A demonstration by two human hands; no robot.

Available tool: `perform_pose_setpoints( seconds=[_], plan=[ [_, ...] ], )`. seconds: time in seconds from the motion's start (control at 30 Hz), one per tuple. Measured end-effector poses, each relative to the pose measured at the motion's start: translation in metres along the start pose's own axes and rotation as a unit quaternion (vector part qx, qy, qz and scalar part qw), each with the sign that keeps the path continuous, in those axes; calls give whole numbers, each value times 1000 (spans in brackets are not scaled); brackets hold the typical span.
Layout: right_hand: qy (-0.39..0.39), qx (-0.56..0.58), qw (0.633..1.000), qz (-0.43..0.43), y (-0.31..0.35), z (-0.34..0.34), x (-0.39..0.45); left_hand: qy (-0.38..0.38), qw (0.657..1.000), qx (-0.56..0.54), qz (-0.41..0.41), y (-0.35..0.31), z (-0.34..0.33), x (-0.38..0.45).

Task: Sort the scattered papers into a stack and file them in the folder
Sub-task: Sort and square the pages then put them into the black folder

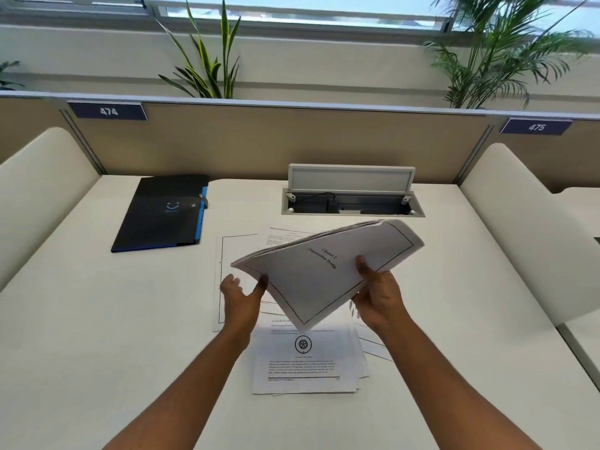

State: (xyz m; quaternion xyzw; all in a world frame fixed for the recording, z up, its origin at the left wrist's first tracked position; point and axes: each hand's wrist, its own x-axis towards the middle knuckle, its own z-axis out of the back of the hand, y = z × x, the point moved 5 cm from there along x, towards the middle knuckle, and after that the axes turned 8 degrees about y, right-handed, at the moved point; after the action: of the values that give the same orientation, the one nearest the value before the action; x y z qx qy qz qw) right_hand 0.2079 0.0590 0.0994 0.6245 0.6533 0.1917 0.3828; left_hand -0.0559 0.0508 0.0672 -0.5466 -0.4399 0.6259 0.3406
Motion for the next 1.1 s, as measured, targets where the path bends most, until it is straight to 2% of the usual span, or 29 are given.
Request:
perform_pose_setpoints(
  seconds=[0.07, 0.13, 0.23, 0.4, 0.47, 0.53, 0.63, 0.73, 0.93, 1.1],
  plan=[
    [19, 26, 999, -19, -5, -2, -1, 68, 991, -111, 29, 2, -9, 2],
    [33, 32, 998, -38, -10, -5, -1, 125, 973, -195, 18, -5, -15, 4],
    [23, 14, 998, -57, -15, -1, 0, 133, 967, -216, -28, -21, -15, 6],
    [-1, -20, 999, -31, 13, 27, 11, 61, 986, -115, -102, -41, 12, 14],
    [18, -129, 991, -4, 35, 36, 14, 32, 990, -79, -116, -43, 22, 15],
    [51, -252, 966, 4, 48, 34, 16, 16, 991, -50, -120, -45, 25, 14],
    [85, -347, 934, -10, 46, 23, 19, 7, 992, -10, -129, -43, 19, 8],
    [65, -368, 927, 24, 34, 15, 19, -7, 989, 21, -145, -40, 9, -1],
    [4, -370, 922, 113, 2, 19, 3, 21, 983, 37, -179, -34, -5, -16],
    [5, -403, 908, 114, -13, 30, -3, -20, 989, 51, -135, -9, 5, -14]
  ],
)
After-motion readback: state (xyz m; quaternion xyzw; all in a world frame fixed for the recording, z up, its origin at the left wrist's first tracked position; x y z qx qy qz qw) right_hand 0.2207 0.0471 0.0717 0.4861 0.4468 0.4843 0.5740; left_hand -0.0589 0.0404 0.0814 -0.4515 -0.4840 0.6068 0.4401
